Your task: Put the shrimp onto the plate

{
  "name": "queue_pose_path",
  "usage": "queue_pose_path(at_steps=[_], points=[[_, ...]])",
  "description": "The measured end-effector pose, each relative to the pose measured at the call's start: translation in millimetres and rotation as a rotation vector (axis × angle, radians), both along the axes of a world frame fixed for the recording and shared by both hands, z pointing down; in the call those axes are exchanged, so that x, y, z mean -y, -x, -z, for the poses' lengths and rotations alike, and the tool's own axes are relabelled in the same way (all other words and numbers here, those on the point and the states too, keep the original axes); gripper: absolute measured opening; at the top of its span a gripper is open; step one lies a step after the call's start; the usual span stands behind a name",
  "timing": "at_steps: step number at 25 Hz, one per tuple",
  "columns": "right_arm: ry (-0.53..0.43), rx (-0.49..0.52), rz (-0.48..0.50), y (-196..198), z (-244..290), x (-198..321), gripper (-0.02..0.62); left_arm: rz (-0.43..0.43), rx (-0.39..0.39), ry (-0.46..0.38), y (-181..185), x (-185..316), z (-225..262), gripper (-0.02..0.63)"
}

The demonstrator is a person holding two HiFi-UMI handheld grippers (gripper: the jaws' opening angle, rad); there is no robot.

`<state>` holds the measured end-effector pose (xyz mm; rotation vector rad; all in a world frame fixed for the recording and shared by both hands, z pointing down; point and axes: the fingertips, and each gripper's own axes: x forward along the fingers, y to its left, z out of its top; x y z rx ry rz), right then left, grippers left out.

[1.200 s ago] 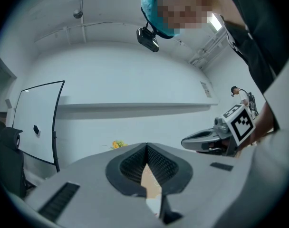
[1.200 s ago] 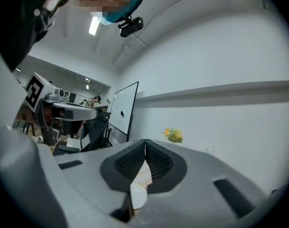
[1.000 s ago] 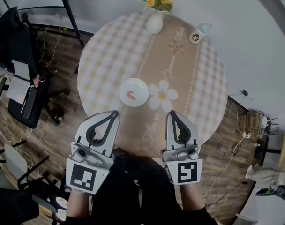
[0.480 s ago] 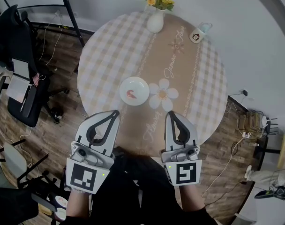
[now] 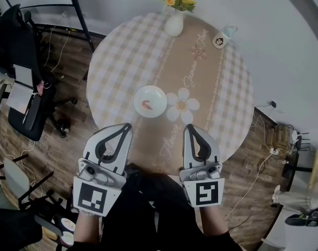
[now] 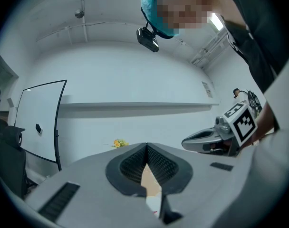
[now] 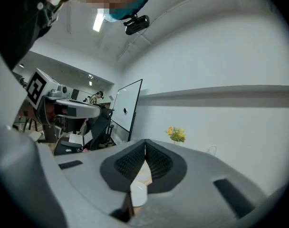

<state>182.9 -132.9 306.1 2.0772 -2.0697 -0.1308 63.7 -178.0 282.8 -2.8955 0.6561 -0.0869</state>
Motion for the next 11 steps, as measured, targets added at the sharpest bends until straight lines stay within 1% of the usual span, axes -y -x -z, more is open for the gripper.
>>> queue_pose_path(at_steps=[11], points=[[0.018, -0.007, 0.011, 3.8, -2.6, -2.0, 0.0, 0.006, -0.008, 0.005, 1.6, -2.5, 0.9, 0.0]])
